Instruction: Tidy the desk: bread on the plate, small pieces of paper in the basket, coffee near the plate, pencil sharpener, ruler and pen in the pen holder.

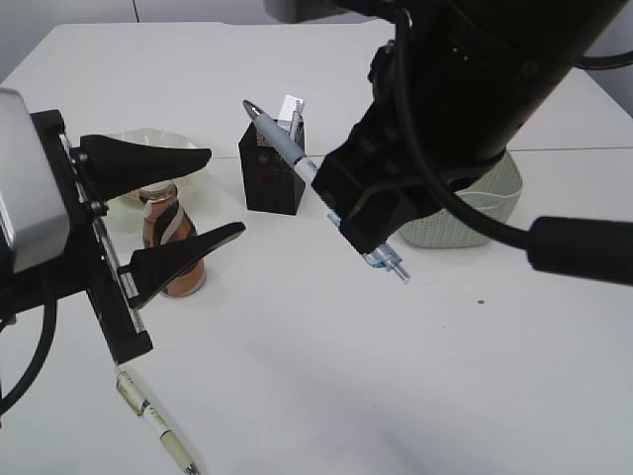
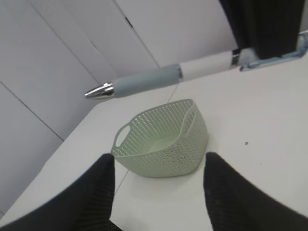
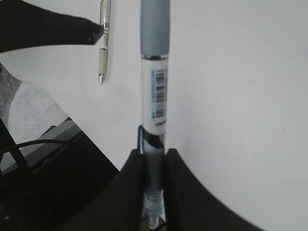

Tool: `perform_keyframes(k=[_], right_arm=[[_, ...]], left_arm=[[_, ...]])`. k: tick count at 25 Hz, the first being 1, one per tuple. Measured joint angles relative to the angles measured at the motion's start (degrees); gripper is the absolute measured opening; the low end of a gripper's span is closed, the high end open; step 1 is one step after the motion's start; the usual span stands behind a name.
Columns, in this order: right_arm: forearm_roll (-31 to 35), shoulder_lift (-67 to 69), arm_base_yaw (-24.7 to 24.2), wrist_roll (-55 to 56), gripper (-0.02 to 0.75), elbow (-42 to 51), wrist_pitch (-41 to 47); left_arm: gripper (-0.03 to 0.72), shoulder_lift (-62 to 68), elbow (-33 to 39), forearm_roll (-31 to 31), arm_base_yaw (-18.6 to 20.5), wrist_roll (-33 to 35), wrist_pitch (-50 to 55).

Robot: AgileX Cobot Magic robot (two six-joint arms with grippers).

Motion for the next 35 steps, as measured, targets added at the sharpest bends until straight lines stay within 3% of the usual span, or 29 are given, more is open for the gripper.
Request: perform_keyframes(k=[5,12,19,22,29,35], right_arm=[[0.09,0.00,0.00,0.44,0.072,0.00,0.00],[0.09,0.05,0.00,0.76,0.072,0.00,0.00],[0.09,0.05,0.00,0.76,0.072,0.00,0.00],[0.13,0.05,0.00,0.86,0.072,0.00,0.00],[0.13,0.13,0.00,1.52,0.072,0.00,0.00],[0.13,0.13,0.00,2.53,0.072,0.00,0.00]], left_arm=[[0.433,0.00,0.00,3.73,0.00,6.47,-0.35],[0.420,0.00,0.00,3.78,0.00,17.99,-0.35],[0.262,0.00,0.00,1.13,0.00,21.42,-1.20],[0.240,0.00,0.00,1.13,0.00,21.56,-1.32],[0.358,0.00,0.00,1.13,-0.28,30.87,-1.14],[0.382,0.00,0.00,-0.76,-1.93,42.31,-1.22]])
